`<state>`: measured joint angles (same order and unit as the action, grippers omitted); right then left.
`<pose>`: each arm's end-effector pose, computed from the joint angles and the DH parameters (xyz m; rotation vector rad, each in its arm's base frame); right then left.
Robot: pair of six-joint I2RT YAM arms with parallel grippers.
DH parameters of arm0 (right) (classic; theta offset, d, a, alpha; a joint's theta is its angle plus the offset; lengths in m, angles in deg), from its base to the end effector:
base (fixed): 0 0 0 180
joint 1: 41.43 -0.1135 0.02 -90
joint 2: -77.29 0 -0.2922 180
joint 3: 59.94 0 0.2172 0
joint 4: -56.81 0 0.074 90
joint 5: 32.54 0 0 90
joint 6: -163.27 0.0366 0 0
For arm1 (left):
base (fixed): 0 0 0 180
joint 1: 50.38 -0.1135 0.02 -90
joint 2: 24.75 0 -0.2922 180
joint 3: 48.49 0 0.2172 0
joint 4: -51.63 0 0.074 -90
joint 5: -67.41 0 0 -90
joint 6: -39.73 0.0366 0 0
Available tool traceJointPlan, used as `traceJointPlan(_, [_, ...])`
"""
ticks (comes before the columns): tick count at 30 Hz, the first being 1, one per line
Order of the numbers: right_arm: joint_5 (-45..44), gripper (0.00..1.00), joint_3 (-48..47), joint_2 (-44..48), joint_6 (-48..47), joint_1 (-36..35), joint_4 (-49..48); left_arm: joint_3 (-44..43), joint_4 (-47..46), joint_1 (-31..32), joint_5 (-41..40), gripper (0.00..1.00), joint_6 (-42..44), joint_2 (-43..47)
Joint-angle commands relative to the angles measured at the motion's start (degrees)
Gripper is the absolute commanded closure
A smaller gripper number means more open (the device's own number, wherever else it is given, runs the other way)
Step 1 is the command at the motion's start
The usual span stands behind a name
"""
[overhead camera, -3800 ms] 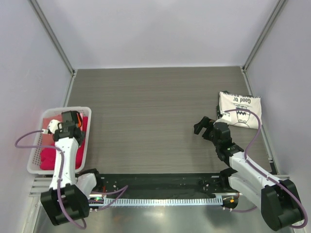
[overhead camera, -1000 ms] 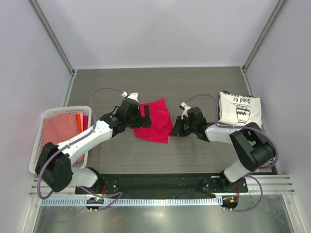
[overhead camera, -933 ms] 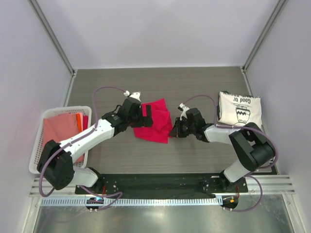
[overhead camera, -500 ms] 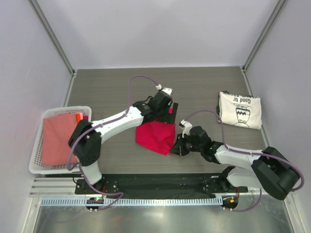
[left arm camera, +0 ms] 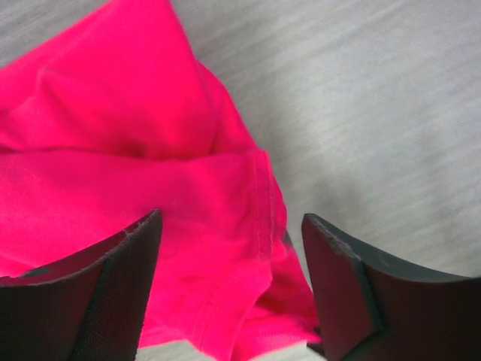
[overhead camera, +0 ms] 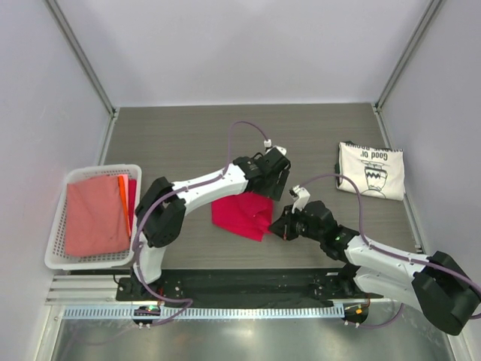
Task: Fold and stack the t-shirts
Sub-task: Flatten the tshirt out
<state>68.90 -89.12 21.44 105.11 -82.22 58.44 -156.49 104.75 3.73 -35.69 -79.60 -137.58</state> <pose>0.1064 0.1014 0.2057 -0.3031 2.1847 0.9565 0.2459 -0.3257 0.2716 0.4674 2.5217 -0.2703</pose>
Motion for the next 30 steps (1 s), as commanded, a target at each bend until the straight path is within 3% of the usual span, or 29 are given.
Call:
traceJointPlan(1, [-1.8,0.99,0.1,0.9,0.3,-0.1,-0.4,-3.9,2.4,-0.1,-4.6,0.33,0.5,-3.1])
traceJointPlan(4, [-1.9,0.99,0.1,0.9,0.4,-0.1,-0.4,-8.3,4.7,-0.1,-8.9,0.48,0.5,-5.9])
traceJointPlan(5, [-1.9,0.99,0.1,0.9,0.4,-0.1,-0.4,-9.5,6.2,-0.1,-10.8,0.48,0.8,-8.1])
traceJointPlan(8, [-3.0,0.99,0.1,1.7,0.5,-0.1,0.5,-14.4,9.8,-0.2,-9.6,0.51,2.2,-11.8])
traceJointPlan(11, [-5.5,0.99,0.1,2.7,0.8,-0.1,2.2,-15.6,10.4,-0.3,-6.3,0.64,3.1,-12.3])
traceJointPlan(12, [-5.8,0.99,0.1,2.9,0.9,-0.1,2.4,-15.3,10.1,-0.3,-5.0,0.64,3.2,-11.9])
traceJointPlan(14, [-6.7,0.99,0.1,3.3,0.9,-0.1,2.7,-13.7,8.6,-1.0,-3.1,0.91,2.8,-11.1])
traceJointPlan(16, [-7.1,0.99,0.1,3.5,1.2,-0.1,2.8,-12.9,8.0,-1.9,-1.7,0.97,2.3,-9.9])
traceJointPlan(23, [-14.2,0.99,-1.3,1.6,2.8,-0.1,4.0,-10.8,7.2,-10.0,1.7,1.00,-0.3,-3.9])
traceJointPlan(26, [-19.3,0.99,-5.7,-2.3,2.5,0.3,6.5,-9.7,6.0,-14.4,6.8,1.00,-2.8,-0.1])
traceJointPlan(30, [-22.7,0.99,-18.1,-11.1,0.7,4.6,11.9,-9.4,5.5,-21.2,8.0,1.00,-5.1,4.9])
